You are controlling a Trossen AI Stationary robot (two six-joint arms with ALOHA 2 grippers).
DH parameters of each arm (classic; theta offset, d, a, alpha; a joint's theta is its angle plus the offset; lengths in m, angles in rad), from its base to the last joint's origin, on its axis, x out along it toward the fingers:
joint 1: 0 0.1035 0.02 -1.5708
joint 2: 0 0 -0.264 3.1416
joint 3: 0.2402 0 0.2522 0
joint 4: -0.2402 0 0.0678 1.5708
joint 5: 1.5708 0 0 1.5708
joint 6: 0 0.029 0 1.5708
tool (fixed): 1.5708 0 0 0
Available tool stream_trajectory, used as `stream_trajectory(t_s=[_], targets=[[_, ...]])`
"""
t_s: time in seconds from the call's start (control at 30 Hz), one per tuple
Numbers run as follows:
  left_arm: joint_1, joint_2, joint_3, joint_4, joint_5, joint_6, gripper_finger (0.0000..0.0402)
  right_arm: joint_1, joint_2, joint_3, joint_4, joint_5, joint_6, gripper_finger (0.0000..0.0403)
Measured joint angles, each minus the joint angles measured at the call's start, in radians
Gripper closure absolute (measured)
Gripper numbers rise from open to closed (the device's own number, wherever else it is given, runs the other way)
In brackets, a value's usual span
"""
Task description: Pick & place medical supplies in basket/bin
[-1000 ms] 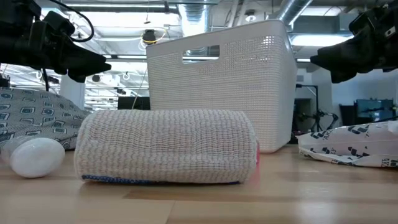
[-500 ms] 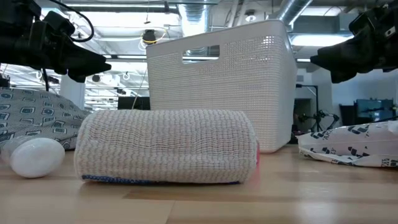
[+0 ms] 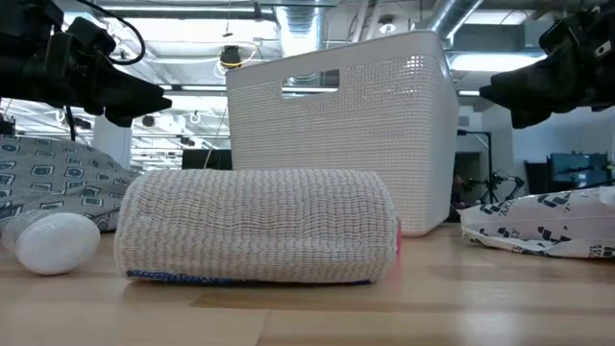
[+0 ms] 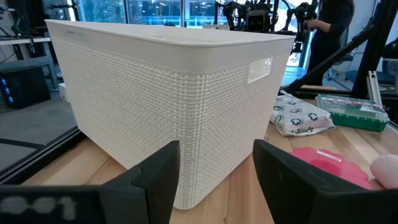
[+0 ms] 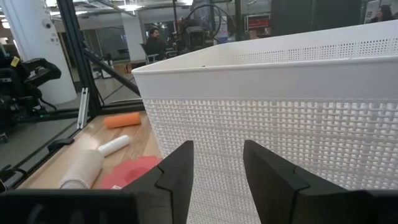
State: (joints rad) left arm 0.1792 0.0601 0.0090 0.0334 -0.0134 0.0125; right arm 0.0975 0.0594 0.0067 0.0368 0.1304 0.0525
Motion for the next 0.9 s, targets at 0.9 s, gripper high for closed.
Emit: stream_trajectory(t_s=[0.9], targets=[[-0.004, 0.005, 0.006, 0.056, -0.088, -0.411, 0.0209, 0.0, 0.0, 0.0, 0.0, 0.0, 0.0, 0.027]])
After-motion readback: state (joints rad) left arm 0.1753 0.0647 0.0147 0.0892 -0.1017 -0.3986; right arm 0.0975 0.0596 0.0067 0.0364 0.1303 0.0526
